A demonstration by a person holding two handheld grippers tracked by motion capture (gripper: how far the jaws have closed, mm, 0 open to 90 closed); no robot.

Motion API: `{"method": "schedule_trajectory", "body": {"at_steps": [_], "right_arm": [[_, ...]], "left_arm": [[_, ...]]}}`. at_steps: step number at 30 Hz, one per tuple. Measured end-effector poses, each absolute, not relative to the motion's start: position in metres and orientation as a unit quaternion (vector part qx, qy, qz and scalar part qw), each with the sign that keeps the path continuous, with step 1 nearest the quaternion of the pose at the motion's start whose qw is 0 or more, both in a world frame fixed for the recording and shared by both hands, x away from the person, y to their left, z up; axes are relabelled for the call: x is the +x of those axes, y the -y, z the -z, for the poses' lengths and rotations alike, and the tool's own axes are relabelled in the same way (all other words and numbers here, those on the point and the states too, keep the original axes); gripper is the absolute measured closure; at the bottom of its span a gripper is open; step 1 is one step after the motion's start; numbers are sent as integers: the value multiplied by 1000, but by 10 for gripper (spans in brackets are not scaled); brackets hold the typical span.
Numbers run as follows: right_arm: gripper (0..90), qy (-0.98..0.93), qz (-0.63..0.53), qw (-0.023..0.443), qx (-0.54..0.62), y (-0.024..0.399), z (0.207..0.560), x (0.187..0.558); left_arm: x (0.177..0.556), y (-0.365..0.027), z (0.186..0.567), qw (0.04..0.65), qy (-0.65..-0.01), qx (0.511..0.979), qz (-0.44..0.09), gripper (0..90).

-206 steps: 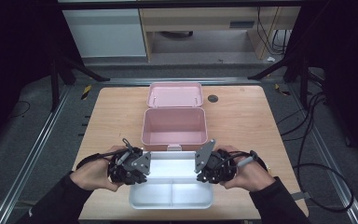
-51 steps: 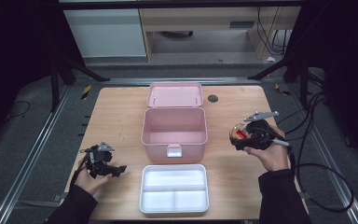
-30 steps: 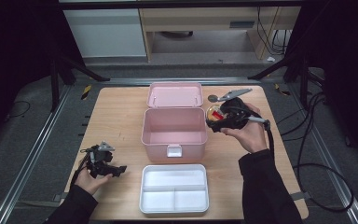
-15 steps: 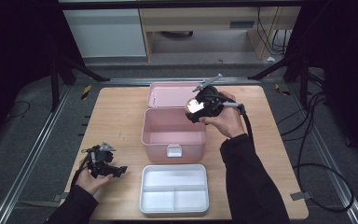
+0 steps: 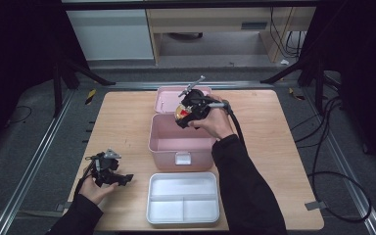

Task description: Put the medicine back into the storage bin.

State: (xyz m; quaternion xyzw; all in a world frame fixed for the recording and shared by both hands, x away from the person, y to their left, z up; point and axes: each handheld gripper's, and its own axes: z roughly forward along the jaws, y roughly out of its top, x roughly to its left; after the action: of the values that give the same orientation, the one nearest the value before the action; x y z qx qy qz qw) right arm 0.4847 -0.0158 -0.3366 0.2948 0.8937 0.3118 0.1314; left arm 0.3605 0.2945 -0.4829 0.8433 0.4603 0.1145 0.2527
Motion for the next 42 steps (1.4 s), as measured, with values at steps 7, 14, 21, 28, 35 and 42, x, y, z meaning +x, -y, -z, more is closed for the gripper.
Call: {"method": "schedule_trajectory", "body": {"at_steps": [7,14,21,28,35,42], "right_arm": [[207,-906,-300,112,276,-11,354,493],[206,-919,-277,102,261,-31,368,498],[206,-929,-256,92,251,-44,384,502],[206,-934,-242,80,250,-47,404,508],[206,-939,-226,68,249,-51,425,515],[202,-946,-213,62,236,-53,437,514]], "left_arm": [[360,-295,483,254,-461,842,-115,234],[360,-295,483,253,-461,843,-113,234],[360,-296,483,255,-462,842,-113,234],[361,-296,483,253,-462,843,-114,234],[361,-296,484,252,-461,843,-113,234],[361,-296,484,251,-461,844,-112,234]]}}
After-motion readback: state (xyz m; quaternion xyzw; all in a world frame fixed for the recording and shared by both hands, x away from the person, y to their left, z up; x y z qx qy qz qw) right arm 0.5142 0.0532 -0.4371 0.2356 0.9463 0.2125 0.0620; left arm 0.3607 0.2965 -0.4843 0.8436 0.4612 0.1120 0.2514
